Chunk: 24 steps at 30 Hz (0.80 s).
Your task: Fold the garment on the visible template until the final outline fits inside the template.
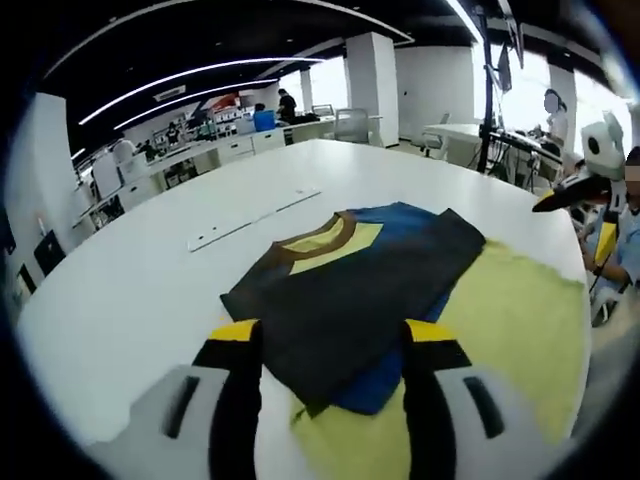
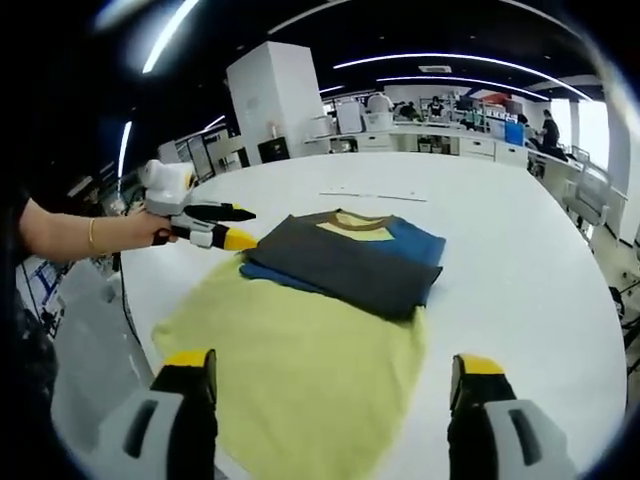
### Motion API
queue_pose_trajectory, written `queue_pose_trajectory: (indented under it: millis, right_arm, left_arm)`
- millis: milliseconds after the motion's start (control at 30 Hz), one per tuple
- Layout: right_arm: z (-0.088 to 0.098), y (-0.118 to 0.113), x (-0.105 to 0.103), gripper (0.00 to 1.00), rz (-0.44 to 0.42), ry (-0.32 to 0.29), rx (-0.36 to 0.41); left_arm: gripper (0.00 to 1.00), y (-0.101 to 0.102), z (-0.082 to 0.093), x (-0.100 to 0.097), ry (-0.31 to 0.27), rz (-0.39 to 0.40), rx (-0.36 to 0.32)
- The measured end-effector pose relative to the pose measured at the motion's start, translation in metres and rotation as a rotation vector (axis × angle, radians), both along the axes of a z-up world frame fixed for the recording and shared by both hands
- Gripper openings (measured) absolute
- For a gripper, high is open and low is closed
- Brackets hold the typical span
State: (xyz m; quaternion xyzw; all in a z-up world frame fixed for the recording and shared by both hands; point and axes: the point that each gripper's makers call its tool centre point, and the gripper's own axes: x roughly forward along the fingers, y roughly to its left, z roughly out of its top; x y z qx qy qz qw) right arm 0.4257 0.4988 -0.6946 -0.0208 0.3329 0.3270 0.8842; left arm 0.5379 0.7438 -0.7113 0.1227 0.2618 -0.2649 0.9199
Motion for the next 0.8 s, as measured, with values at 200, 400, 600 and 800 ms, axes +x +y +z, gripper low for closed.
queue_pose_trajectory:
  millis: [200, 400, 600, 800]
  right_arm:
    - [-0.001, 0.003, -0.001, 0.99, 0.017, 0.003, -0.004]
    - [0.002, 0.006, -0.001, 0.99, 0.022, -0.001, 0.004]
    - [0.003, 0.007, -0.002, 0.98, 0.021, -0.002, 0.007]
    - [0.002, 0.005, -0.004, 0.98, 0.007, 0.003, 0.01]
  left_arm:
    - [0.47, 0.021, -0.014, -0.006, 0.014, -0.003, 0.086]
    - [0.38, 0.035, -0.027, -0.012, 0.03, -0.013, 0.16]
    - [0.21, 0.038, -0.031, -0.012, 0.025, -0.002, 0.184]
    - [0.14, 0.032, -0.035, -0.014, 0.021, -0.039, 0.221]
